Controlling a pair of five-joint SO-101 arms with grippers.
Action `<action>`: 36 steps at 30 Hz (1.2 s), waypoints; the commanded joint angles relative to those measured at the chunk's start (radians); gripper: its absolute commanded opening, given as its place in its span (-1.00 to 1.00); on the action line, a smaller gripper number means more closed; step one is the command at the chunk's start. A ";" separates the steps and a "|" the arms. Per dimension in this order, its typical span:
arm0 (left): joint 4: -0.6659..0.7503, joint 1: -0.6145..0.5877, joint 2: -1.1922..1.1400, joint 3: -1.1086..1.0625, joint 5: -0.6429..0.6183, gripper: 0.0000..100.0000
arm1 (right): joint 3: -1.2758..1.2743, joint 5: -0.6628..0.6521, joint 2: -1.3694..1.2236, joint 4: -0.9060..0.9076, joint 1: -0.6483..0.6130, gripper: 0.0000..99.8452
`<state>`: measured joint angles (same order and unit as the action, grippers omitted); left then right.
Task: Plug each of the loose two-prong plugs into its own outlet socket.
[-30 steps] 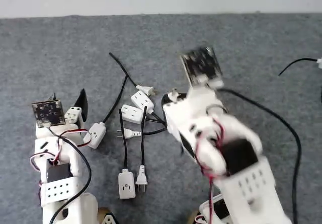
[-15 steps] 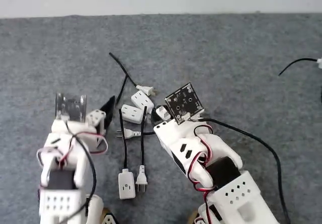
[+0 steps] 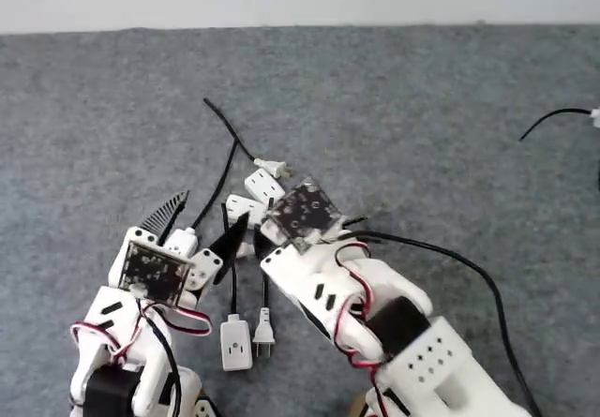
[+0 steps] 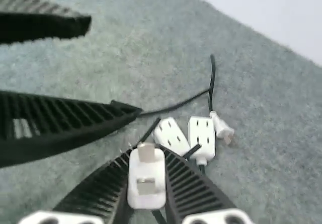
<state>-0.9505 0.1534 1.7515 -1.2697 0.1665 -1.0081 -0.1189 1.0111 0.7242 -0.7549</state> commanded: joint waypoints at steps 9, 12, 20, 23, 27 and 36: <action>-0.140 0.018 0.077 0.127 0.011 -0.44 | 0.080 -0.031 -0.179 -0.022 -0.013 -0.98; -0.143 0.018 0.077 0.128 0.011 -0.44 | 0.080 -0.031 -0.179 -0.024 -0.013 -0.98; -0.163 0.012 0.077 0.151 0.012 -0.44 | 0.080 -0.031 -0.179 -0.022 -0.013 -0.98; -0.158 0.011 0.077 0.145 0.014 -0.44 | 0.080 -0.031 -0.179 -0.019 -0.013 -0.98; -0.135 0.011 0.077 0.111 0.041 -0.44 | 0.080 -0.029 -0.179 -0.016 -0.013 -0.98; -0.028 0.009 0.077 -0.021 0.083 -0.44 | 0.107 -0.031 -0.177 0.054 -0.015 -0.98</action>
<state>-1.0211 0.1657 1.8082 -1.2912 0.2309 -0.9851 -0.1358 0.8362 0.7411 -0.7610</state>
